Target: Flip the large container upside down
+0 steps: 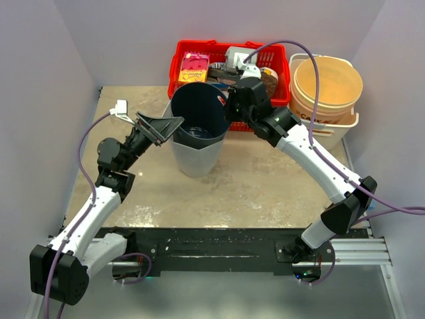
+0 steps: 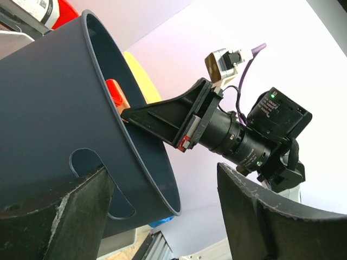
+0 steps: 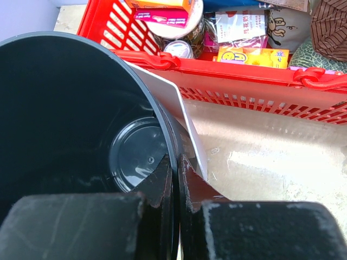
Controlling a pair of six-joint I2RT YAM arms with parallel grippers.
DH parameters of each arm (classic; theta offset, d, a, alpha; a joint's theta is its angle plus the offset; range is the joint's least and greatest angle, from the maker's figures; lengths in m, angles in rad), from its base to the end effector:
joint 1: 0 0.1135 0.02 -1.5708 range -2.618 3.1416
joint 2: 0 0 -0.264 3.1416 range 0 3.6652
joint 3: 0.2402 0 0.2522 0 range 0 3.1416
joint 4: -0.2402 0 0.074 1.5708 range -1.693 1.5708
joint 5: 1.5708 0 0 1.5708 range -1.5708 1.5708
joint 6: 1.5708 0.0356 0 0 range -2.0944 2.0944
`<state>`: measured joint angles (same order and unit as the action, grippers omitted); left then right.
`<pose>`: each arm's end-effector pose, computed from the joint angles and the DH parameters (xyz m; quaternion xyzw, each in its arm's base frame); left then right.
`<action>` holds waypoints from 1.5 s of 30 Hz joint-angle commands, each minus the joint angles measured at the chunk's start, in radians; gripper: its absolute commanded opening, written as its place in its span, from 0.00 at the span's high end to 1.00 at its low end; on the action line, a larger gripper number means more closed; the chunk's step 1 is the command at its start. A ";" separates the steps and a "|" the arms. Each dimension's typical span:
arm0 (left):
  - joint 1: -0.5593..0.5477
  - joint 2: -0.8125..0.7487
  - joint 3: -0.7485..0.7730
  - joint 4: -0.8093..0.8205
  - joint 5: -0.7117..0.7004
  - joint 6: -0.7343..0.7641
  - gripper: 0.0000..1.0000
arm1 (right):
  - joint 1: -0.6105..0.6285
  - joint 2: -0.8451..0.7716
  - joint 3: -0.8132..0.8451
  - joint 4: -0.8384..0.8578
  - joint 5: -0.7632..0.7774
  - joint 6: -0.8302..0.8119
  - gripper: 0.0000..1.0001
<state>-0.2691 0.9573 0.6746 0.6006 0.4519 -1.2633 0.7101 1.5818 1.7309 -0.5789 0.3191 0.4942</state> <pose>0.2086 -0.0737 0.3518 -0.1129 0.5888 -0.6421 0.4778 0.2759 0.2225 0.4283 -0.0042 0.8353 0.1918 0.5152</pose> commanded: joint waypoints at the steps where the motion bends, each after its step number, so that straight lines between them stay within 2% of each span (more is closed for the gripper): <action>1: -0.015 0.020 -0.003 -0.016 -0.041 0.041 0.21 | 0.023 -0.046 0.038 0.111 -0.075 0.058 1.00; 7: -0.021 0.024 0.010 -0.116 -0.085 0.070 0.18 | 0.026 -0.046 0.041 0.108 -0.048 0.061 1.00; 13: -0.041 0.060 0.020 -0.064 -0.091 0.047 0.19 | 0.034 -0.037 0.035 0.126 -0.064 0.073 1.00; 16: -0.054 0.077 0.036 -0.056 -0.097 0.045 0.26 | 0.043 -0.032 0.036 0.129 -0.072 0.073 1.00; 20: -0.062 0.090 0.045 -0.071 -0.111 0.047 0.44 | 0.049 -0.037 0.033 0.131 -0.072 0.066 1.00; 22: -0.064 0.093 0.046 -0.085 -0.122 0.048 0.48 | 0.049 -0.043 0.027 0.136 -0.069 0.063 1.00; 23: -0.064 0.093 0.046 -0.088 -0.125 0.050 0.56 | 0.049 -0.049 0.024 0.137 -0.069 0.061 1.00; 25: -0.064 0.093 0.045 -0.097 -0.133 0.053 0.63 | 0.051 -0.054 0.016 0.142 -0.074 0.060 1.00; 27: -0.064 0.097 0.043 -0.096 -0.136 0.053 0.66 | 0.051 -0.063 0.007 0.145 -0.080 0.057 1.00; 30: -0.064 0.100 0.043 -0.084 -0.134 0.058 0.77 | 0.051 -0.077 -0.013 0.159 -0.078 0.050 0.99; 33: -0.064 0.097 0.046 -0.068 -0.136 0.073 0.92 | 0.051 -0.089 -0.022 0.165 -0.061 0.034 0.94; 34: -0.064 0.097 0.051 -0.062 -0.133 0.082 0.96 | 0.049 -0.091 -0.022 0.154 -0.057 0.029 0.87; 35: -0.064 0.093 0.062 -0.064 -0.130 0.091 0.98 | 0.051 -0.092 -0.019 0.149 -0.052 0.020 0.85; 37: -0.064 0.093 0.075 -0.058 -0.119 0.114 1.00 | 0.049 -0.103 -0.016 0.142 -0.028 -0.003 0.73; 40: -0.064 0.089 0.094 -0.045 -0.113 0.131 1.00 | 0.049 -0.117 -0.005 0.139 -0.009 -0.032 0.62; 41: -0.064 0.089 0.100 -0.039 -0.110 0.131 1.00 | 0.051 -0.120 0.004 0.136 0.004 -0.039 0.51; 45: -0.062 0.110 0.114 -0.006 -0.093 0.116 1.00 | 0.049 -0.144 0.025 0.111 0.047 -0.072 0.33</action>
<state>-0.3233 1.0458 0.7315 0.5236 0.3374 -1.2087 0.7376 1.4948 1.6958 -0.5472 0.3508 0.4496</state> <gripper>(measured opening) 0.392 0.608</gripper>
